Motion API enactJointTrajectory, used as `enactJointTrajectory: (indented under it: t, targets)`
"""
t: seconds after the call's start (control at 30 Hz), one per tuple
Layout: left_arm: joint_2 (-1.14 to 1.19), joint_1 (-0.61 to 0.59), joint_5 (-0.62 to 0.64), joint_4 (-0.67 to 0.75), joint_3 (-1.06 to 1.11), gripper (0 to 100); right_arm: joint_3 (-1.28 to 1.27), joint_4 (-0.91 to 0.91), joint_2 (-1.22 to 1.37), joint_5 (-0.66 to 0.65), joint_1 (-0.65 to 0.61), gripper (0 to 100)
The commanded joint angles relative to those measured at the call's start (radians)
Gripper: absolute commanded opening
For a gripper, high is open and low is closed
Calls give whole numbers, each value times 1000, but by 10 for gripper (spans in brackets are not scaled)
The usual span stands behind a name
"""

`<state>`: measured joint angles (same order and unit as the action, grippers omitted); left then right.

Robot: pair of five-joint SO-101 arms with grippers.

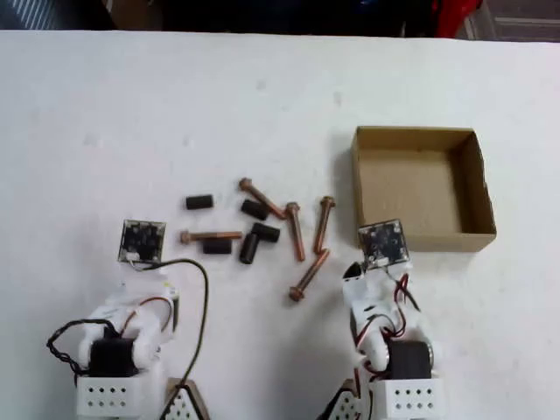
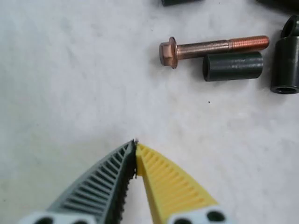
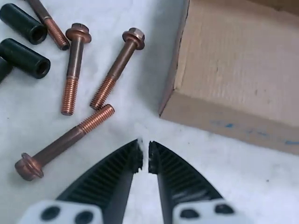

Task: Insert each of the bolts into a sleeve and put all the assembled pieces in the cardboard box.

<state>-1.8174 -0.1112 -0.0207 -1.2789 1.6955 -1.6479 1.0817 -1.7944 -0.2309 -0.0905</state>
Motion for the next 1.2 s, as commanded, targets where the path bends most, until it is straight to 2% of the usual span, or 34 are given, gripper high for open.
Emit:
enactJointTrajectory:
  t: [0.0, 0.17, 0.27, 0.47, 0.57, 0.8, 1.03, 1.17]
  targets:
    - [-8, -4, 6, -9, -3, 23, 107, -21, -8, -72, -8, 22]
    - [-8, -4, 6, -9, -3, 23, 229, -19, -7, -80, -8, 22]
    - [-8, -4, 6, -9, -3, 23, 318, 21, -2, -129, -12, 24]
    - [-8, -4, 6, -9, -3, 23, 485, 131, 56, -144, -7, 112]
    - [-8, -4, 6, -9, -3, 23, 589, 134, 217, -144, -10, 89]
    - [-8, -4, 6, -9, -3, 23, 947, 177, 773, -146, -28, 84]
    - [-8, -4, 6, -9, -3, 23, 1307, 352, 1245, -138, -211, 84]
    - [-8, -4, 6, -9, -3, 23, 1507, 443, 1471, -138, -271, 84]
